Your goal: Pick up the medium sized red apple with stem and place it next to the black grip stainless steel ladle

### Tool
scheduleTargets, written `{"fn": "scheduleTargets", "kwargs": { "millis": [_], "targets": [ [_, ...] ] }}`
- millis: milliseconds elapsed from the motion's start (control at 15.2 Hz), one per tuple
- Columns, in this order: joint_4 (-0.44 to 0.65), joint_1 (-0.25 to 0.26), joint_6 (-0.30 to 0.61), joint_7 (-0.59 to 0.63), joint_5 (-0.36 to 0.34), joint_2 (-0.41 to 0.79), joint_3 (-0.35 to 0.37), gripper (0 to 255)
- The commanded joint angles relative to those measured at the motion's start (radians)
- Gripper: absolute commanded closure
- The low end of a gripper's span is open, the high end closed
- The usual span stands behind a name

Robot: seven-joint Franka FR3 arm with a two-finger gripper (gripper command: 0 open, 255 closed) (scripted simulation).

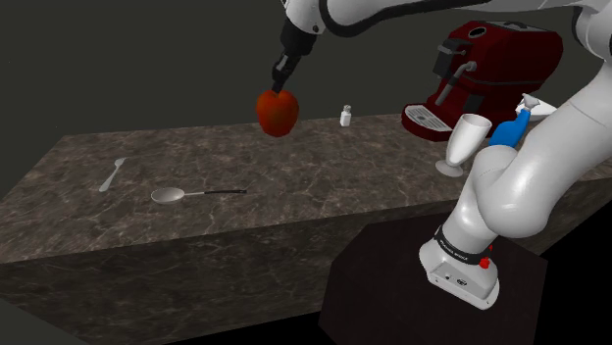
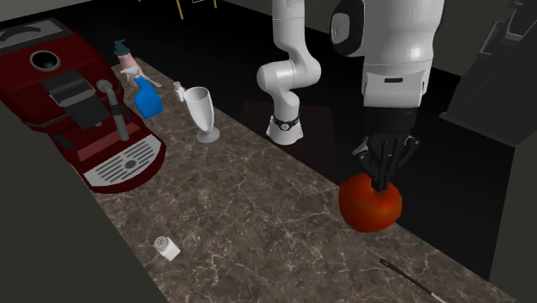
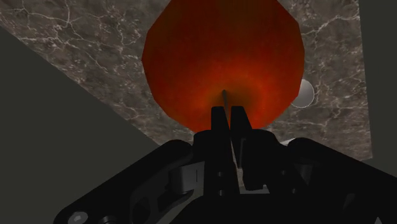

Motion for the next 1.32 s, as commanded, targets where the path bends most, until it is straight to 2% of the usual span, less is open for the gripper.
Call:
{"fn": "scheduleTargets", "kwargs": {
  "millis": [0,1254],
  "targets": [
    [-0.026,0.001,0.026,0.002,0.0,-0.001,0.001,255],
    [-0.231,0.002,0.285,-0.006,0.006,0.053,-0.001,255]
  ]
}}
